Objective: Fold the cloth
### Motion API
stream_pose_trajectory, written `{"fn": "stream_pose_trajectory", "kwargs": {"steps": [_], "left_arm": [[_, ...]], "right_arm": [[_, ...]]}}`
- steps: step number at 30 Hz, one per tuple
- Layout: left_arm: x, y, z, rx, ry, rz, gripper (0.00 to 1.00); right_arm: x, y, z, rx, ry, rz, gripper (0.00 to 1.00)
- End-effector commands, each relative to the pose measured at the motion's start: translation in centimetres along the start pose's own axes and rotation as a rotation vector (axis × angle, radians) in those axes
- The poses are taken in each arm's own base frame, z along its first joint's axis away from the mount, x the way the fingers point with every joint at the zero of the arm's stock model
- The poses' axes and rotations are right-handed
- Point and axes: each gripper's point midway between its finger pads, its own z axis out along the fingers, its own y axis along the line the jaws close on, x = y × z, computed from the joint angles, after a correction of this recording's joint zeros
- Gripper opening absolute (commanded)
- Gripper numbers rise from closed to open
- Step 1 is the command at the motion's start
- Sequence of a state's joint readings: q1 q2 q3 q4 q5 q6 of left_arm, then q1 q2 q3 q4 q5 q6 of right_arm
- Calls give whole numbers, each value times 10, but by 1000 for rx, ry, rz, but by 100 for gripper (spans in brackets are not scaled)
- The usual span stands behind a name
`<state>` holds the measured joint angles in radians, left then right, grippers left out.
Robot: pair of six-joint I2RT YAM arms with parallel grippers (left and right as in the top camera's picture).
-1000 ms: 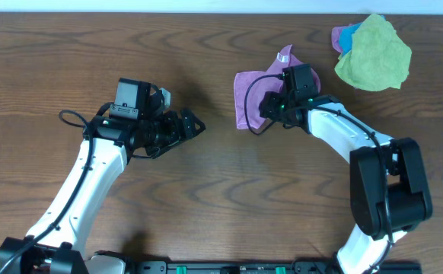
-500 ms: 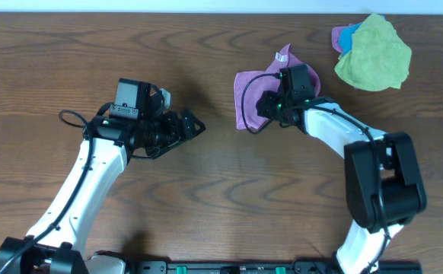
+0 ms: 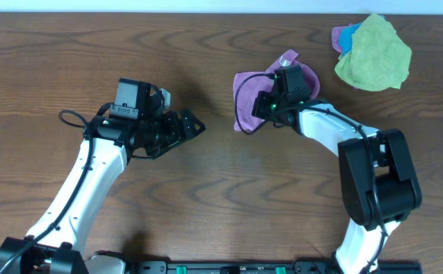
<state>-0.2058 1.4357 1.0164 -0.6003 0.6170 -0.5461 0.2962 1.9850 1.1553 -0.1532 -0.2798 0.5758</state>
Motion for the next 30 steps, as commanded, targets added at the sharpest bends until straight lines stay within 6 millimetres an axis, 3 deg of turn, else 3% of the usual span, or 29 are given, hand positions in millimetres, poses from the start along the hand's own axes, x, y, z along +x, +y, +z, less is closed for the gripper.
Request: {"fn": "stream_pose_trajectory", "kwargs": {"steps": [1,10,19,21,22,24,27,30], "left_arm": [[-6,-3,-2,-8,-21,18,95],[-15,-9,-3,14,-57,44,95],[-24,-17,-4,41,-96,72,95],[-25,-17,-4,44,-100,75,95],[-26,-18,-4,44,-101,76,95],[-26,-18,-4,46,-104,78,95],[-26,-18,-4,46,-104,78,95],[-26,-18,-4,46,-104,78,95]], "right_arm": [[12,21,-10,-72,53,35,1],[36,50,-86,5,71,25,1],[93,38,-130,205,174,43,2],[107,40,-133,222,209,23,17],[114,40,-134,231,229,12,36],[124,40,-135,249,254,-6,58],[123,38,-137,285,224,-35,63],[101,32,-139,320,125,-67,68]]}}
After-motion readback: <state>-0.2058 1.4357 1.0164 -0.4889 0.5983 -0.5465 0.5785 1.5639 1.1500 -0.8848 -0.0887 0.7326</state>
